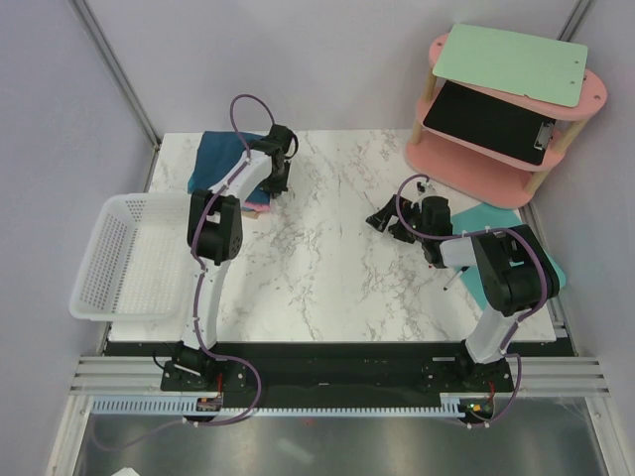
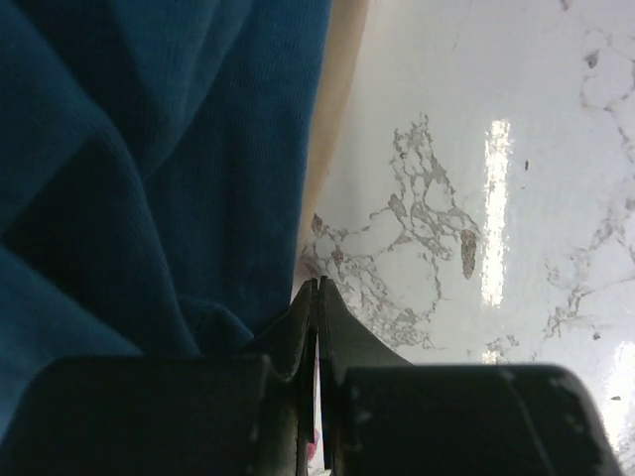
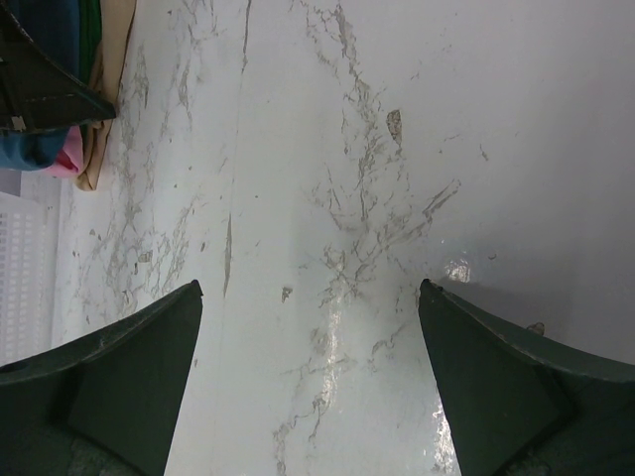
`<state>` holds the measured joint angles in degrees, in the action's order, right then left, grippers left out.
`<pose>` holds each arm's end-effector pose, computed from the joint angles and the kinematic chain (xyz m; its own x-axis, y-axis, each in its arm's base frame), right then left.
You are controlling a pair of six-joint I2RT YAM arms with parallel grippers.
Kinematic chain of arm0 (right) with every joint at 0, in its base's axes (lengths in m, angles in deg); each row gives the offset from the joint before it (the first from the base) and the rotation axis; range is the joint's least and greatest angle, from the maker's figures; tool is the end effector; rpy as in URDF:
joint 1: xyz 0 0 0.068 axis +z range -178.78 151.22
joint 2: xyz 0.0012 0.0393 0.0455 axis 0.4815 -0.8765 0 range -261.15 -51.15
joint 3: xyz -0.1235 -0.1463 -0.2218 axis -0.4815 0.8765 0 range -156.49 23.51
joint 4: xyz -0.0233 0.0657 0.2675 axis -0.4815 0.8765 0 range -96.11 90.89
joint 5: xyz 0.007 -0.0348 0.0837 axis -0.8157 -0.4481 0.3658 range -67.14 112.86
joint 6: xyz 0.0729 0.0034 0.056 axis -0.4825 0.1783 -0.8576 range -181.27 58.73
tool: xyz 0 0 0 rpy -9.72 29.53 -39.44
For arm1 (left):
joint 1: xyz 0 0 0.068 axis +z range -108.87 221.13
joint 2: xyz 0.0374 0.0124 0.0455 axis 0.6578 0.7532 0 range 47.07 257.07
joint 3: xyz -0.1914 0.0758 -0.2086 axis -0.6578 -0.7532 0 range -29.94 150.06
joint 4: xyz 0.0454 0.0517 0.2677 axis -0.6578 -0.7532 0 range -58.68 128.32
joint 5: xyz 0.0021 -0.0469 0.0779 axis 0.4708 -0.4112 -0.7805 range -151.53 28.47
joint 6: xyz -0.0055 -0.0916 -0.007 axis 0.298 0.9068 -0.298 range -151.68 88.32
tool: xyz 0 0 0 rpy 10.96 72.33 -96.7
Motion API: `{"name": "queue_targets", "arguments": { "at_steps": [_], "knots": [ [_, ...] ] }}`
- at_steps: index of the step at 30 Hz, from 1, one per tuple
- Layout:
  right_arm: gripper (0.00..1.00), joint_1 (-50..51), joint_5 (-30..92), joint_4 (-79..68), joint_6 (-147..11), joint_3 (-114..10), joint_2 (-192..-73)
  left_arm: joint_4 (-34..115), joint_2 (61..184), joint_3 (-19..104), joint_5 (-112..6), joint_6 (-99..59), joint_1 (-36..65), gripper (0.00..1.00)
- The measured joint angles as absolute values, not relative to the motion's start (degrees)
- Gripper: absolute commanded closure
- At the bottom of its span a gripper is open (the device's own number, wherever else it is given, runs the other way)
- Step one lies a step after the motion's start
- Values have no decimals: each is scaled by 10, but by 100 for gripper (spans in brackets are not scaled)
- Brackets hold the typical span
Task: Fold and stack the t-shirts
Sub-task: Put the neatly folded tshirt into the corner of the board with the left arm
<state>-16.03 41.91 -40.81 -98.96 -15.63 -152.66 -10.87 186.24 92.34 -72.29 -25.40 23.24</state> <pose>0.3702 0.1114 0.1186 -0.6583 0.4436 -0.6081 -0.1111 0.7417 0.6614 0.5429 -0.1590 0.1395 -0.8898 0.1743 -0.4217 0.1332 0.9831 0.1253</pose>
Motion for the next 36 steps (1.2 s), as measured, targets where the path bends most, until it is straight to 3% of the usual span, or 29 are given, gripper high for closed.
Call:
{"name": "queue_targets", "arguments": {
  "at_steps": [24, 32, 36],
  "knots": [
    [2, -159, 419, -387, -986, -156, -1517, -144, 1906, 999, -714, -254, 356, 98],
    [2, -159, 420, -387, -985, -156, -1517, -119, 1918, 1039, -727, -267, 309, 98],
    [2, -159, 420, -387, -985, -156, -1517, -103, 1938, 1086, -789, -278, 285, 98]
  ]
}}
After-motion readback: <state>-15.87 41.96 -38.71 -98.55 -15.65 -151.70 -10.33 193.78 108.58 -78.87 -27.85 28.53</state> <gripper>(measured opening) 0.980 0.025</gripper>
